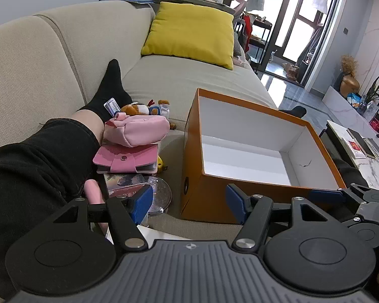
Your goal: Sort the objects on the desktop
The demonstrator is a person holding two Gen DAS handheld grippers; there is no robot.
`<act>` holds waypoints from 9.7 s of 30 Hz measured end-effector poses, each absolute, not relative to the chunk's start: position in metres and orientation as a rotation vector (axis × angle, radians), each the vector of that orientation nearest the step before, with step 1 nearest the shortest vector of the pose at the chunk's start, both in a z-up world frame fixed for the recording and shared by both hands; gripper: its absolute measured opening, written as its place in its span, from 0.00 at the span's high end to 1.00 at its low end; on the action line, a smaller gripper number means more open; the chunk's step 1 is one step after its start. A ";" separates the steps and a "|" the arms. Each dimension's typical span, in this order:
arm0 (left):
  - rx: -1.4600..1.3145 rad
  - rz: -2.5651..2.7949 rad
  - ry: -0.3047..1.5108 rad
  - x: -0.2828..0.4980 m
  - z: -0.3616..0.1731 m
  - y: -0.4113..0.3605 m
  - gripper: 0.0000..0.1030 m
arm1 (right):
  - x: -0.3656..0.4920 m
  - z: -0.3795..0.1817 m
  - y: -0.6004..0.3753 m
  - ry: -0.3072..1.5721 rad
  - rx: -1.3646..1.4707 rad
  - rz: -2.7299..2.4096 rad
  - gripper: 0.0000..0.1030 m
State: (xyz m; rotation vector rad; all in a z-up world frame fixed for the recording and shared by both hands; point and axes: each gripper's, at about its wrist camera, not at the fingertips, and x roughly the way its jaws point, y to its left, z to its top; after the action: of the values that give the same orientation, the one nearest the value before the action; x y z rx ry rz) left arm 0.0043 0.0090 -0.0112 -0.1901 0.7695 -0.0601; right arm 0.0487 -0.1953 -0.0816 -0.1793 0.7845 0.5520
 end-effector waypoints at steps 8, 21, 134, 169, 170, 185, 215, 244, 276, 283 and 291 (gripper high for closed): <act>-0.191 -0.059 0.768 0.004 -0.012 0.009 0.27 | 0.049 -0.081 -0.193 0.775 -0.193 0.568 0.01; -0.185 -0.024 0.776 0.013 -0.006 0.026 0.27 | 0.056 -0.059 -0.171 0.692 -0.278 0.650 0.01; -0.311 0.115 0.921 0.102 -0.011 0.144 0.99 | 0.199 -0.017 -0.004 0.962 -0.448 1.103 0.89; -0.669 0.090 1.072 0.232 -0.052 0.179 0.33 | 0.238 -0.058 0.031 1.077 -0.592 1.063 0.73; -0.654 0.094 1.084 0.237 -0.054 0.177 0.33 | 0.239 -0.060 0.033 1.084 -0.607 1.057 0.68; -0.487 0.073 1.083 0.236 -0.056 0.161 0.57 | 0.255 -0.087 0.044 1.076 -0.739 0.967 0.62; -0.423 -0.103 0.699 0.106 0.052 0.104 0.73 | 0.178 0.041 -0.091 0.742 -0.427 0.876 0.72; -0.307 -0.454 0.896 0.147 -0.029 -0.068 0.73 | 0.190 -0.054 -0.299 1.036 -0.118 0.402 0.71; -0.172 -0.525 1.099 0.141 -0.061 -0.129 0.72 | 0.205 -0.037 -0.331 0.977 -0.082 0.389 0.68; -0.164 -0.549 1.123 0.143 -0.067 -0.143 0.71 | 0.206 -0.045 -0.335 0.991 -0.066 0.404 0.68; 0.168 -0.596 1.040 0.125 -0.053 -0.161 0.73 | 0.206 -0.047 -0.339 0.987 -0.045 0.414 0.68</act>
State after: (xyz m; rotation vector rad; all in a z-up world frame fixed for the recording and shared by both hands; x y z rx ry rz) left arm 0.1252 -0.1615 -0.0533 0.1680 1.0400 -0.5961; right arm 0.2065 -0.3394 -0.0468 -0.0446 0.9874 0.4142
